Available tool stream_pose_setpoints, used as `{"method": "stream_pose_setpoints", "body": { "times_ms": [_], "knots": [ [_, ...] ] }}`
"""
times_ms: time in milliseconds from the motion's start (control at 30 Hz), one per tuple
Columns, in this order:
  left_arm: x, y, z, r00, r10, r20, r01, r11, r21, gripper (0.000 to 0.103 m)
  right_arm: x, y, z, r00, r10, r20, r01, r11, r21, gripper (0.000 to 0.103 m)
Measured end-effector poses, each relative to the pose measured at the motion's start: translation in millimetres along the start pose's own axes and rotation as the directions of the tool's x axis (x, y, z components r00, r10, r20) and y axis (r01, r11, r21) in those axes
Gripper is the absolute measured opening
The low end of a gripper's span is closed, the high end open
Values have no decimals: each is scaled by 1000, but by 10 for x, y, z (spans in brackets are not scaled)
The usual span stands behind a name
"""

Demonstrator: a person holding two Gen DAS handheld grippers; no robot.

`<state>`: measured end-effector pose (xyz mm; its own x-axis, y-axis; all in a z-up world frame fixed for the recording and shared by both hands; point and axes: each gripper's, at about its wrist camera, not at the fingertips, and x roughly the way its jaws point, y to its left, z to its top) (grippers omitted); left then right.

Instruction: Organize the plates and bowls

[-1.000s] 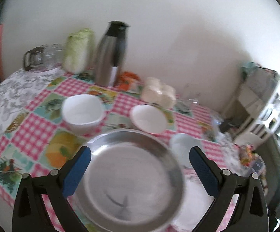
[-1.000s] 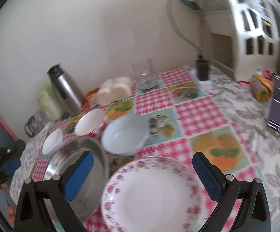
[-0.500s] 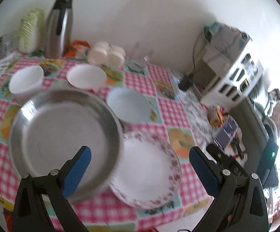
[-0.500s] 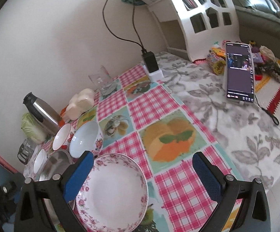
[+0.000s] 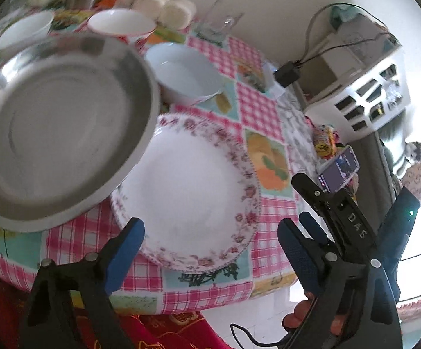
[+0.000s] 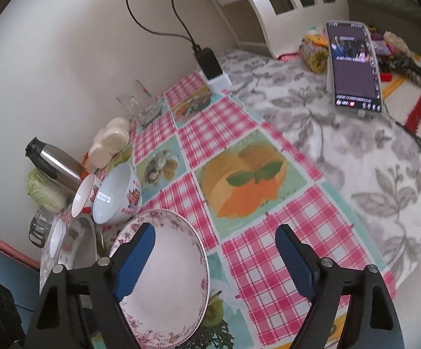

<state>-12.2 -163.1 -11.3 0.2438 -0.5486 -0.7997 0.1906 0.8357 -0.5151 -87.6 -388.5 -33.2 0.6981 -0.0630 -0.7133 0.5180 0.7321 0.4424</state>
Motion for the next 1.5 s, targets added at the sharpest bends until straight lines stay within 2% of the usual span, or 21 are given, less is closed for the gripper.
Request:
{"method": "stream_pose_setpoints", "body": {
  "times_ms": [167,267,333,433,567,767,933,1033,1067,1167,1267,1500],
  "knots": [
    [105,170,-2,999,30,-24,-32,996,-81,93,197,56,-70,998,6,-68,-7,1000,-23,81],
    [143,235,-11,999,31,-39,-35,993,-115,93,306,96,-111,995,11,-100,-15,999,-39,72],
    [163,259,-11,998,42,-43,-46,992,-120,93,371,117,-132,993,16,-118,-21,999,-44,71],
    [207,316,-15,997,56,-51,-62,989,-137,92,447,129,-158,990,27,-137,-33,998,-44,63],
    [291,389,-6,996,58,-71,-70,983,-169,82,504,120,-179,988,33,-153,-39,998,-40,60],
    [345,486,-18,995,72,-73,-85,976,-198,75,576,106,-184,984,60,-169,-67,997,-32,50],
    [351,493,8,996,72,-50,-81,975,-206,69,636,140,-186,982,69,-176,-79,996,-45,35],
    [354,500,13,996,74,-43,-81,975,-205,66,656,143,-186,982,68,-179,-78,996,-53,23],
    [354,499,17,996,75,-40,-82,976,-204,65,662,137,-183,983,52,-177,-63,996,-58,16],
    [370,496,25,996,80,-38,-86,977,-195,56,654,82,-170,981,56,-185,-63,998,-31,15],
    [392,475,33,995,94,-34,-98,979,-178,47,617,82,-165,983,25,-182,-36,997,-62,15],
    [415,449,46,993,114,-13,-115,983,-145,40,520,-62,-133,984,-23,-174,11,998,-67,15]
  ]
}}
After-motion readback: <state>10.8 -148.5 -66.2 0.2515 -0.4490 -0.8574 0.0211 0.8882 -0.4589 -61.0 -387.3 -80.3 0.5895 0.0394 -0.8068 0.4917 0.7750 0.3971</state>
